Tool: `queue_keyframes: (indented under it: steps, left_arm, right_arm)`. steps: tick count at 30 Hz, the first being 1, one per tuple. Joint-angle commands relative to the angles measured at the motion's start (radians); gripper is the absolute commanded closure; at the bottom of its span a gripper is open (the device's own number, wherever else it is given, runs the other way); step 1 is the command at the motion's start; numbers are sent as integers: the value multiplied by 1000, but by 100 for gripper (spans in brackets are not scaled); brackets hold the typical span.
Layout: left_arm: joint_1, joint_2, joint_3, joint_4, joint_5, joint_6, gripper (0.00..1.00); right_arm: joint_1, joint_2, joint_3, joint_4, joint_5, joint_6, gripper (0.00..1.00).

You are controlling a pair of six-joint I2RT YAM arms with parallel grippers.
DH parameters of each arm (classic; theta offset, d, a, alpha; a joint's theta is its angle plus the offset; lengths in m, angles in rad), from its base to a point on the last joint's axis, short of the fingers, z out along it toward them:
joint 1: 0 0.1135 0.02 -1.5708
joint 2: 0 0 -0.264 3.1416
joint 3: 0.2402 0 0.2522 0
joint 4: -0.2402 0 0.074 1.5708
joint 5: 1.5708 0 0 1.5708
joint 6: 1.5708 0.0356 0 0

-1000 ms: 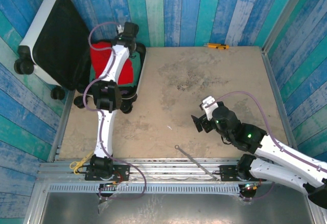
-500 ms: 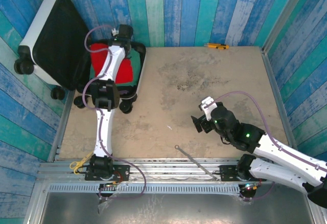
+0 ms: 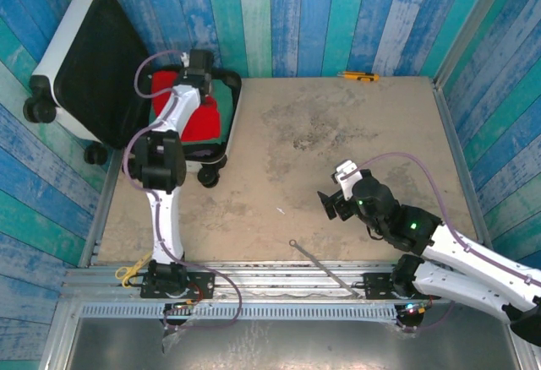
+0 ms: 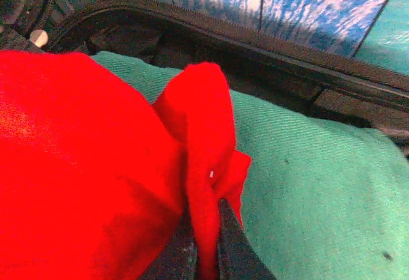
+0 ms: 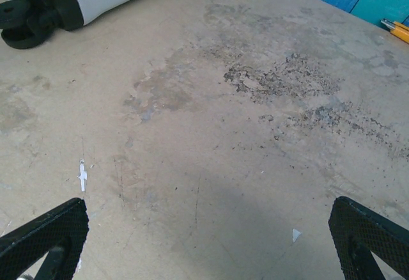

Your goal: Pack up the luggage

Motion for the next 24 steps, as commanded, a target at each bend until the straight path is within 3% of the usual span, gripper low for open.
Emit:
queue_keyframes:
  steps: [1,17,20,24]
  left_arm:
    - [-2,-149,-116,186,83,16,100]
    - [43,-251,-288,392,271,-17,100]
    - [43,-234,-287,407,359,10,96]
    - [57,-276,-400,556,442,-15,100]
  right_arm:
    - [-4,-23,-17,0,21,12,0]
    - [-4,-42,-13,-9,19,14,0]
    - [-4,-41,-13,-8,21,13,0]
    - [-4,-36,-11,-10,24,11,0]
